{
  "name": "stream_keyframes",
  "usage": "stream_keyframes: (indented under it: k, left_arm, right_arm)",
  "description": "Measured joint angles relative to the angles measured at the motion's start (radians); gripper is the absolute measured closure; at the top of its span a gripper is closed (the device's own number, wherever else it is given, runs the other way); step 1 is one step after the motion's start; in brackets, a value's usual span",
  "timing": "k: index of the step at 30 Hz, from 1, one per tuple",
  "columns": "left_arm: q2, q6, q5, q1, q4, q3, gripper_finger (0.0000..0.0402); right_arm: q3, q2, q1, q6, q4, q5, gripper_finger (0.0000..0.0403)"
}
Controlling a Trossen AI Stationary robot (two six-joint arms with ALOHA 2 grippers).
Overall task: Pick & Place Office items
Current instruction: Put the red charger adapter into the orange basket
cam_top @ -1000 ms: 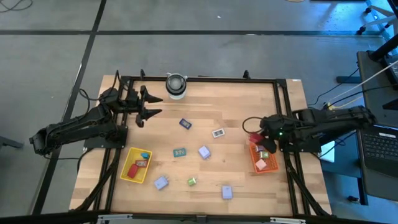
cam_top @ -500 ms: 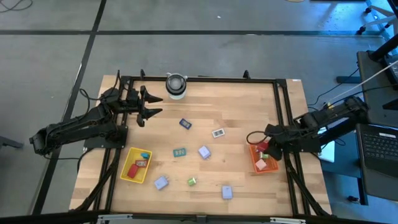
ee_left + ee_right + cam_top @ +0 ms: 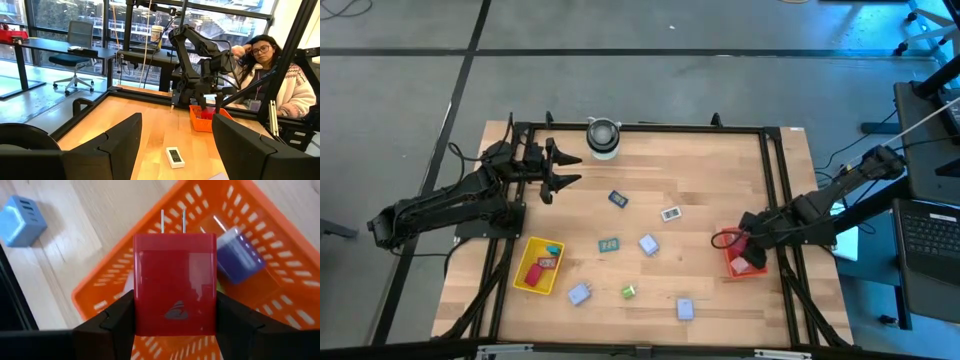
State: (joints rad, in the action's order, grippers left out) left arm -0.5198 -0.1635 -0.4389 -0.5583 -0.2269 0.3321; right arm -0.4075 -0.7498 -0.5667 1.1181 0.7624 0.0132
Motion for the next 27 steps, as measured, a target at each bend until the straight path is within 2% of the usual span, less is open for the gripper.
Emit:
stream_keyframes:
  k: [12,20,27]
  left_arm:
    - [0.0,0.001,0.0,0.0,-0.001,0.0,0.0164]
    - [0.0,0.001,0.0,0.0,-0.001,0.0,0.0164]
    - [0.0,0.001,0.0,0.0,-0.001,0.0,0.0164]
  right_arm:
    - [0.018,-0.03,0.0,-0.001,-0.007,0.043,0.0192]
    - [0.021,-0.042,0.001,0.024,0.009,0.024,0.0145]
    - [0.021,-0.042,0.019,0.021,0.015,0.004,0.0154]
